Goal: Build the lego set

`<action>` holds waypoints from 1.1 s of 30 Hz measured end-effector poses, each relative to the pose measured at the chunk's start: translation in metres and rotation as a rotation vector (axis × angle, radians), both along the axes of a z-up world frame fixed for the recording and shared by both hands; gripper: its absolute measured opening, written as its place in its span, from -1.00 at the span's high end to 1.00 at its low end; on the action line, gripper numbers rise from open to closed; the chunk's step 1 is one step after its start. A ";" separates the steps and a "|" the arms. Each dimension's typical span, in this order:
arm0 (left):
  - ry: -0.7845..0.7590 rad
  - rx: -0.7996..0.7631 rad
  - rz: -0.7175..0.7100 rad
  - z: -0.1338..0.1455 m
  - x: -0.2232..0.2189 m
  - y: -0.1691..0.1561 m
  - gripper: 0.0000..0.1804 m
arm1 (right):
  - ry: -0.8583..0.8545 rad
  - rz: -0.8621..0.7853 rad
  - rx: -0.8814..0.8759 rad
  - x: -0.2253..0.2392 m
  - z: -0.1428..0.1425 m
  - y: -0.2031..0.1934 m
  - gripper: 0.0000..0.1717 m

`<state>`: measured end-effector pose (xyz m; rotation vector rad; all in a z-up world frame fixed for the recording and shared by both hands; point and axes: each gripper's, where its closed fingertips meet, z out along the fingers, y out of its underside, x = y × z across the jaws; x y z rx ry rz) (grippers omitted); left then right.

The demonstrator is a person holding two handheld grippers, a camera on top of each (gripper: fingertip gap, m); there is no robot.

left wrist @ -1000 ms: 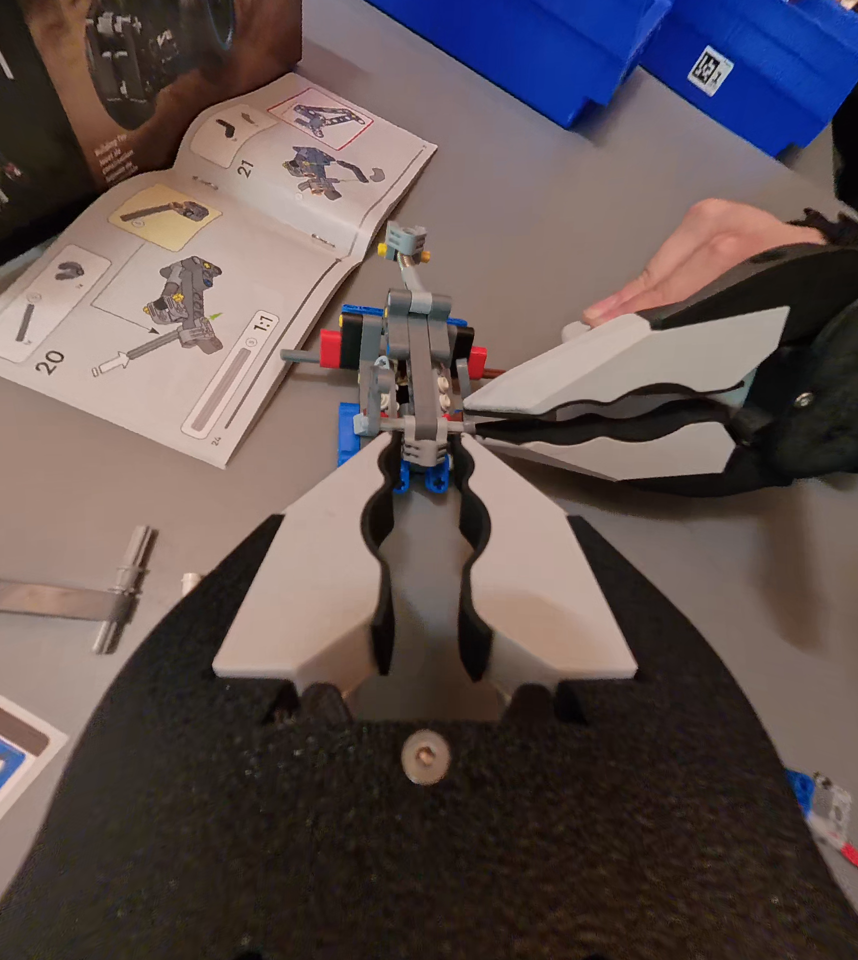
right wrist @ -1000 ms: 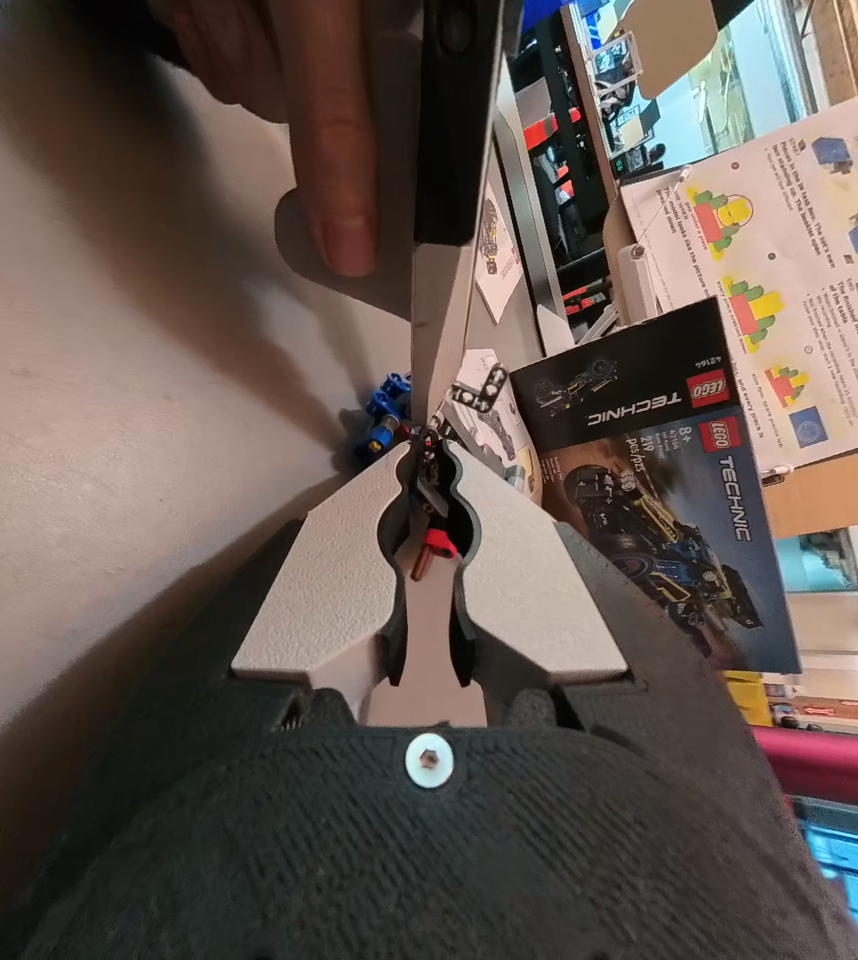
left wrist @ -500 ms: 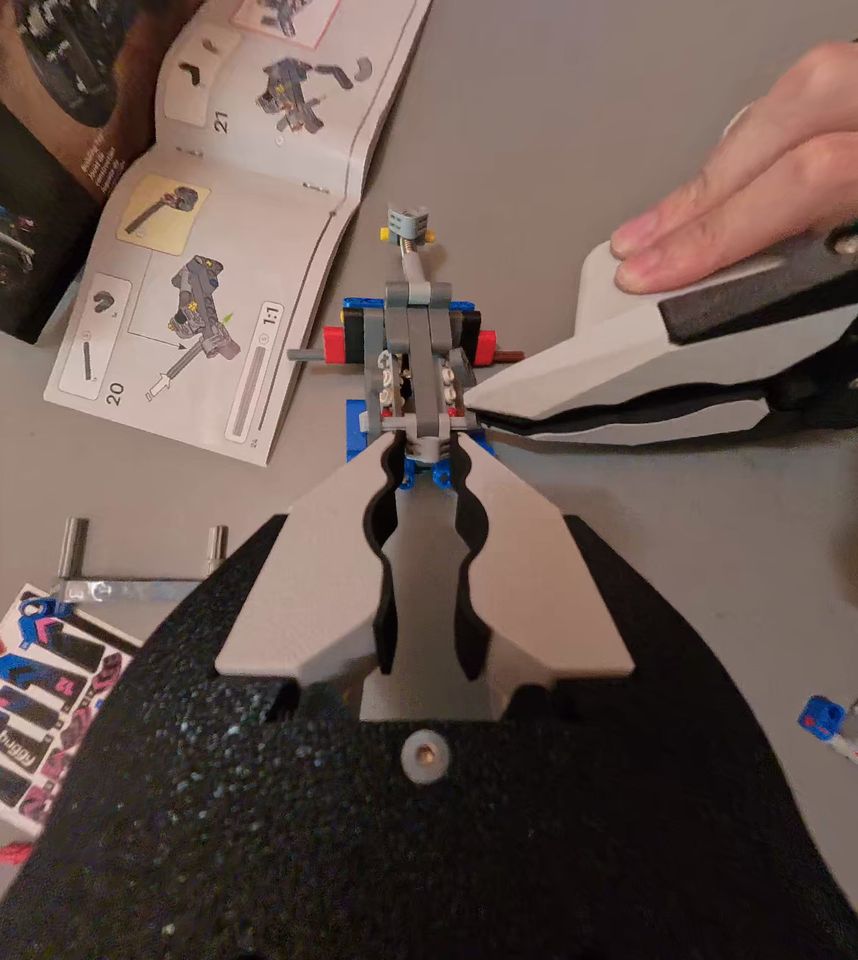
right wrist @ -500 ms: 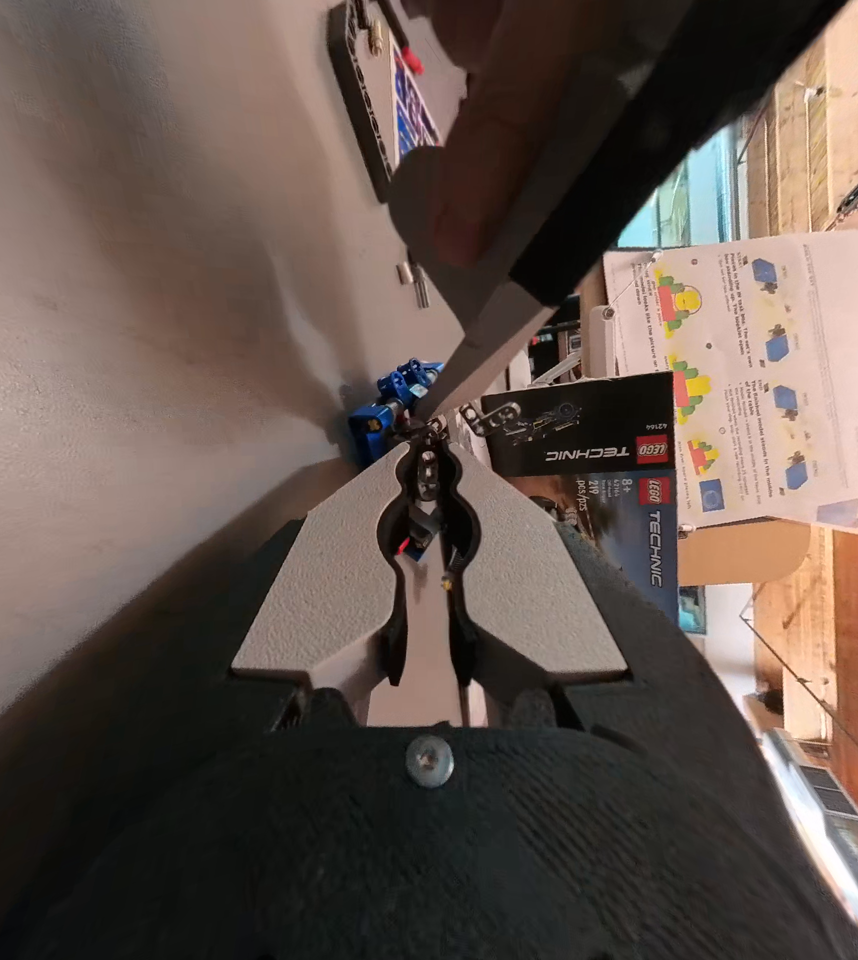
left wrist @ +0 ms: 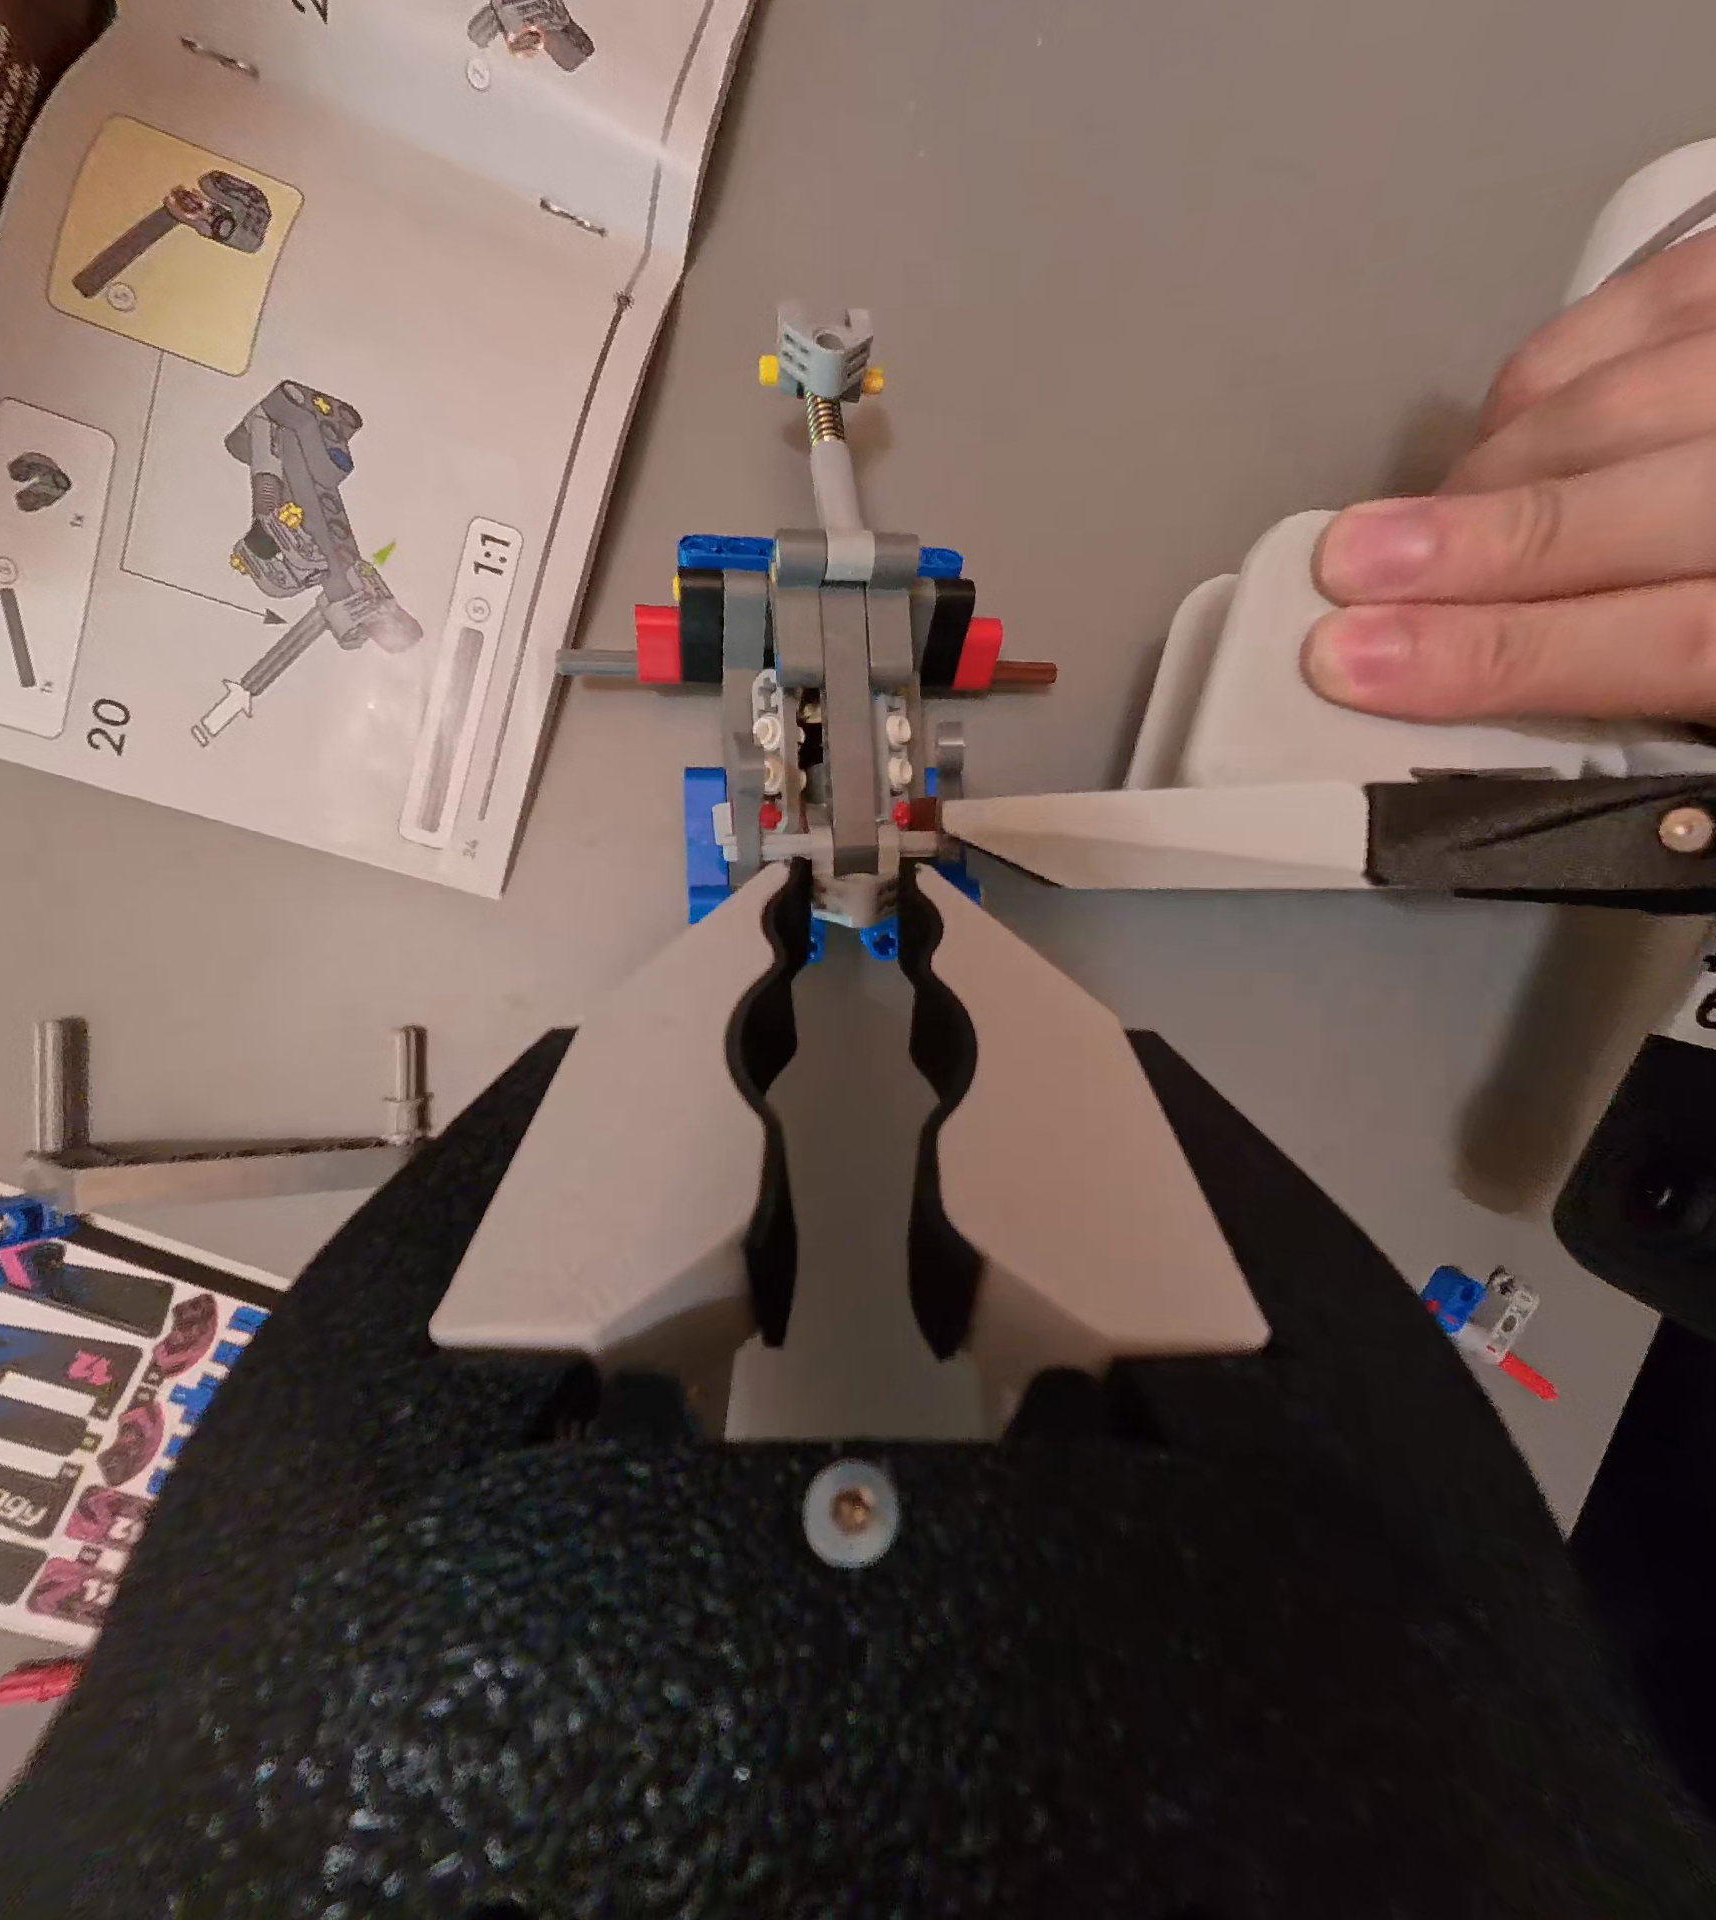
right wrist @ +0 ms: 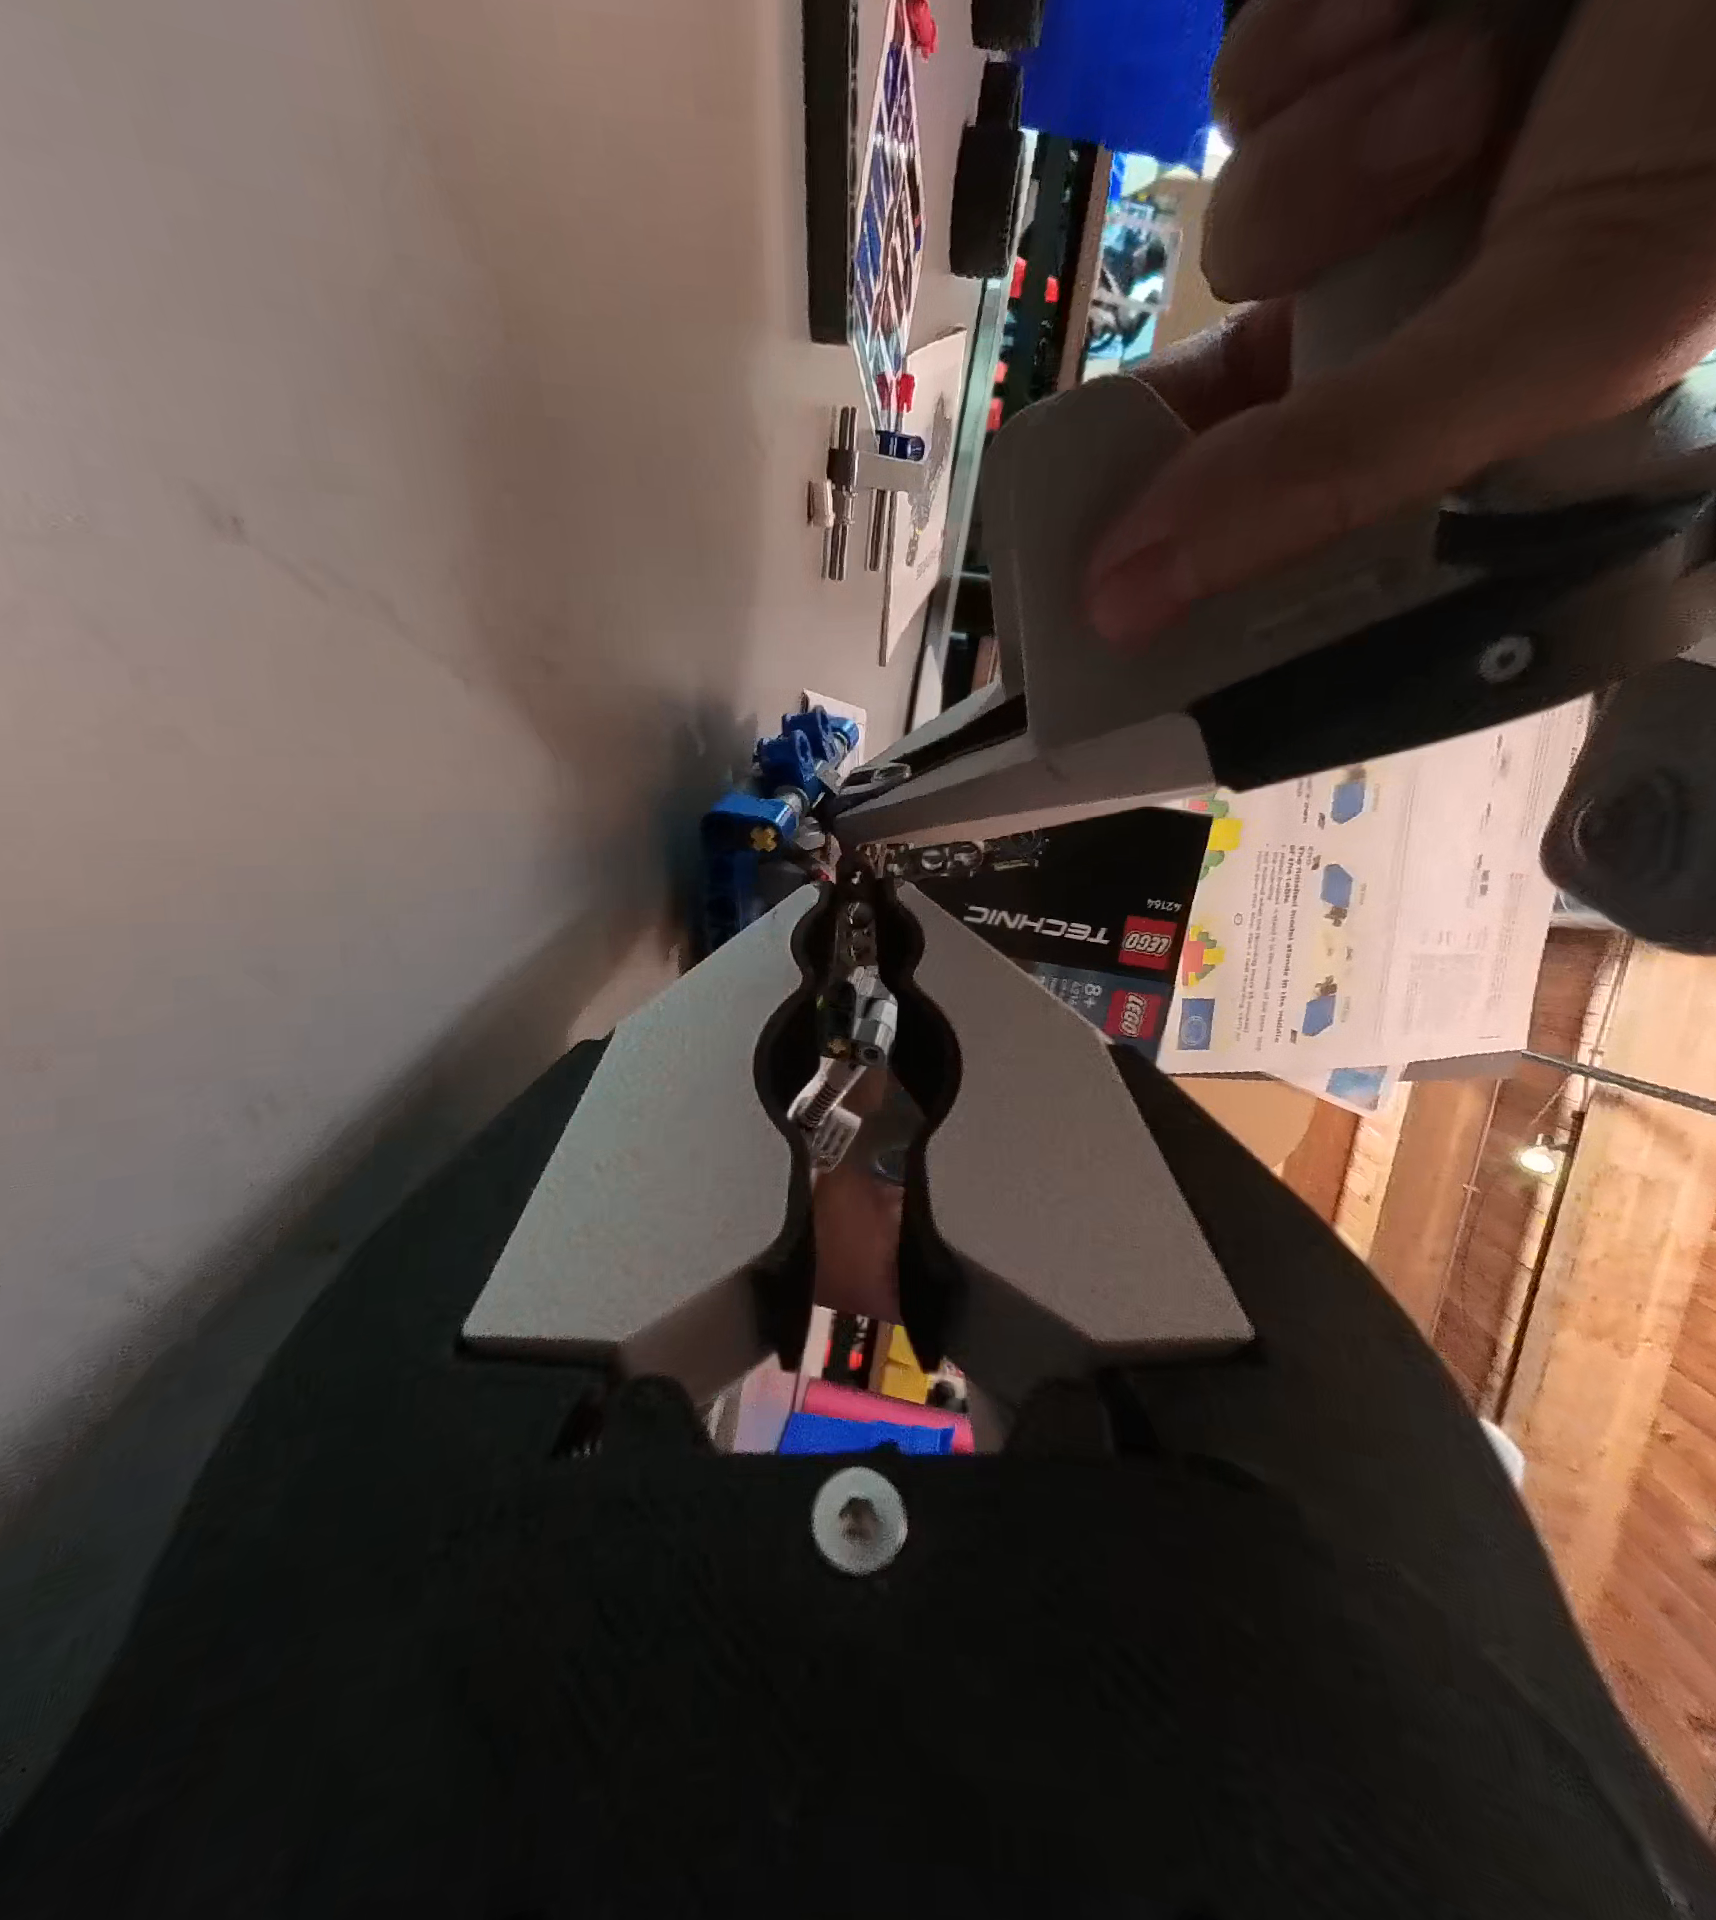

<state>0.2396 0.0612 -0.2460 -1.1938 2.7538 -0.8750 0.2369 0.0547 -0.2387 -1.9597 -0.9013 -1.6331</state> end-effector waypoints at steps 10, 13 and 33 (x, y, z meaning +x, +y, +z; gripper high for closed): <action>0.039 0.082 -0.021 0.000 0.005 0.001 0.85 | -0.051 0.031 -0.066 0.006 -0.002 0.000 0.96; 0.042 0.090 -0.031 -0.001 0.004 0.003 0.85 | -0.056 0.068 -0.079 0.005 -0.003 0.002 0.96; 0.111 -0.040 0.013 -0.003 0.009 0.003 0.85 | -0.144 0.060 -0.096 0.011 -0.004 0.004 0.96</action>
